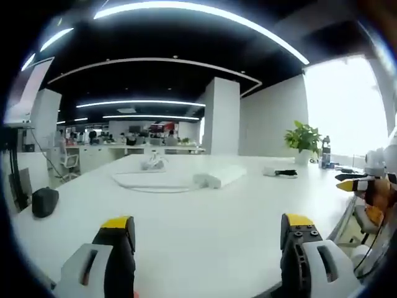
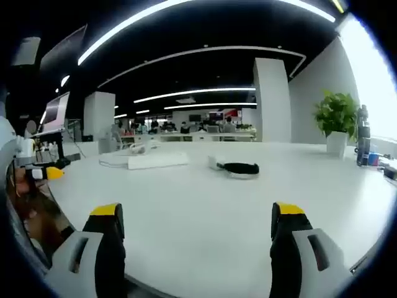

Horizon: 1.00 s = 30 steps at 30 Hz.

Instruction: Straighten the power strip on the desk, plug the charger into it

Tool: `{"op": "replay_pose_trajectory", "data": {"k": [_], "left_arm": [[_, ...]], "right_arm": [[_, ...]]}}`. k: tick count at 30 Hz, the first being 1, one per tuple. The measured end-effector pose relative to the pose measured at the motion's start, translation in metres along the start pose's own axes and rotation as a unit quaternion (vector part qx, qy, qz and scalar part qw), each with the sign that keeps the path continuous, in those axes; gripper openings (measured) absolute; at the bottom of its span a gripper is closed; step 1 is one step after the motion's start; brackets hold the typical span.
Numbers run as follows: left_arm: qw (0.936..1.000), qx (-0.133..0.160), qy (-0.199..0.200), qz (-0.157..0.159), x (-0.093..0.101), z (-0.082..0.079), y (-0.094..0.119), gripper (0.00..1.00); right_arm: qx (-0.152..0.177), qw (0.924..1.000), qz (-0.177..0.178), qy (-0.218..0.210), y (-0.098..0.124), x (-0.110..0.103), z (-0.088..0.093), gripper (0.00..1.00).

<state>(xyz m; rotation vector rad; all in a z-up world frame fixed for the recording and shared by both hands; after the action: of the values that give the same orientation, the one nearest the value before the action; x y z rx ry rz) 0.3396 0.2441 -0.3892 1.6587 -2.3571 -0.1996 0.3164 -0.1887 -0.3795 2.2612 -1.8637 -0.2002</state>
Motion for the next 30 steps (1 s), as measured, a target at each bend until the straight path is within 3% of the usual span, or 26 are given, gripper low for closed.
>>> {"op": "replay_pose_trajectory", "data": {"k": [14,30], "left_arm": [[0.9999,0.003,0.012,0.006,0.001,-0.001,-0.002,0.99],[0.9995,0.011,0.006,0.03,0.004,-0.015,-0.011,0.99]], "right_arm": [[0.004,1.0,-0.001,0.003,0.001,0.0,-0.002,0.98],[0.017,0.9985,-0.05,0.013,-0.006,-0.002,-0.018,0.97]]}}
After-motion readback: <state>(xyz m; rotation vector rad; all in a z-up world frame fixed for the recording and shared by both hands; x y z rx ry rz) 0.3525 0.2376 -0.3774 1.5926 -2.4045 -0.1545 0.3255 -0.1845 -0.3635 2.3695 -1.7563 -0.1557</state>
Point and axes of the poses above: the point that each gripper's makers call its tool centre point, and the gripper's own axes: y roughly backward along the fingers, x roughly to its right, z roughly out of its underside, the point moved 8 cm from there along y, roughly backward along the fingers, and after that the axes turned 7 degrees about -x, right-handed, at the moved point
